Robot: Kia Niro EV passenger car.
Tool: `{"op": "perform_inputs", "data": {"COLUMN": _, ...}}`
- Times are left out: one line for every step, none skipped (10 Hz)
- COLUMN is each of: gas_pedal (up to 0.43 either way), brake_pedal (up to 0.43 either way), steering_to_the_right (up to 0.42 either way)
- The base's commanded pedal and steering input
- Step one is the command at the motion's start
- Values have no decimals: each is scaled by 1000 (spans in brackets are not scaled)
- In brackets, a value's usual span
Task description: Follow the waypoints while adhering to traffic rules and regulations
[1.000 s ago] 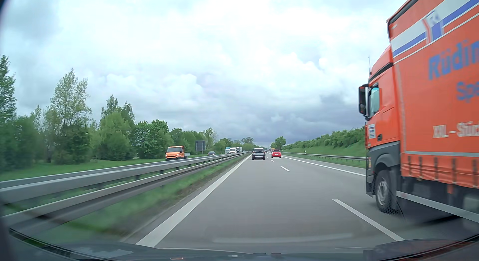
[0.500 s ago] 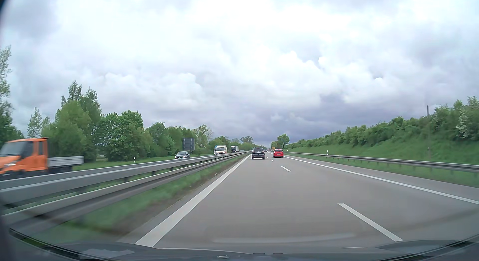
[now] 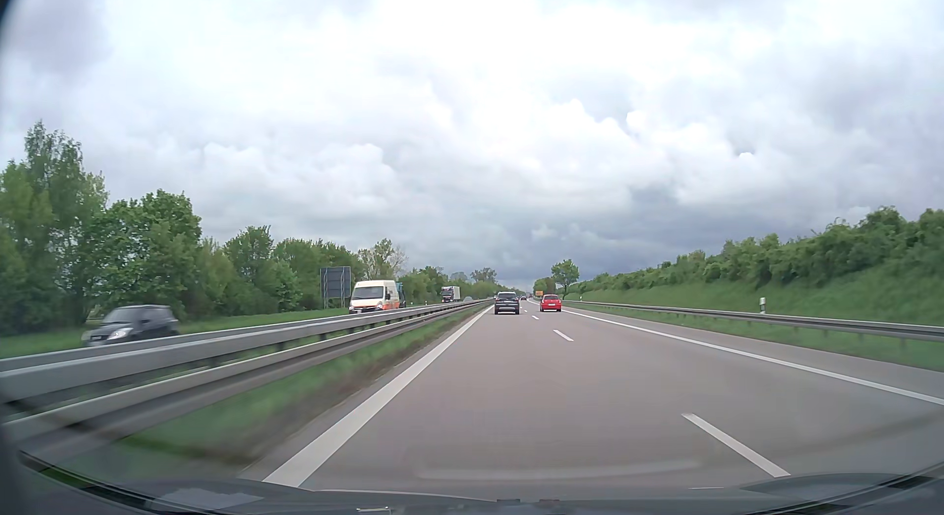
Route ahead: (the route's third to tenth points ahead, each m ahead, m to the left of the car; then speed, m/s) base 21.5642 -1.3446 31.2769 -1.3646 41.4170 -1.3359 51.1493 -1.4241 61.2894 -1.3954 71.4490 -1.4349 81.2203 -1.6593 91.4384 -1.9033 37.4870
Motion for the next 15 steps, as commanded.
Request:
{"op": "perform_inputs", "data": {"gas_pedal": 378, "brake_pedal": 12, "steering_to_the_right": 1}}
{"op": "perform_inputs", "data": {"gas_pedal": 378, "brake_pedal": 12, "steering_to_the_right": 1}}
{"op": "perform_inputs", "data": {"gas_pedal": 378, "brake_pedal": 12, "steering_to_the_right": 1}}
{"op": "perform_inputs", "data": {"gas_pedal": 378, "brake_pedal": 12, "steering_to_the_right": 1}}
{"op": "perform_inputs", "data": {"gas_pedal": 378, "brake_pedal": 12, "steering_to_the_right": 2}}
{"op": "perform_inputs", "data": {"gas_pedal": 378, "brake_pedal": 12, "steering_to_the_right": 2}}
{"op": "perform_inputs", "data": {"gas_pedal": 378, "brake_pedal": 12, "steering_to_the_right": 2}}
{"op": "perform_inputs", "data": {"gas_pedal": 370, "brake_pedal": 12, "steering_to_the_right": 3}}
{"op": "perform_inputs", "data": {"gas_pedal": 370, "brake_pedal": 12, "steering_to_the_right": 3}}
{"op": "perform_inputs", "data": {"gas_pedal": 370, "brake_pedal": 12, "steering_to_the_right": 5}}
{"op": "perform_inputs", "data": {"gas_pedal": 370, "brake_pedal": 12, "steering_to_the_right": 5}}
{"op": "perform_inputs", "data": {"gas_pedal": 370, "brake_pedal": 12, "steering_to_the_right": 4}}
{"op": "perform_inputs", "data": {"gas_pedal": 370, "brake_pedal": 12, "steering_to_the_right": 4}}
{"op": "perform_inputs", "data": {"gas_pedal": 370, "brake_pedal": 12, "steering_to_the_right": 5}}
{"op": "perform_inputs", "data": {"gas_pedal": 370, "brake_pedal": 12, "steering_to_the_right": 4}}
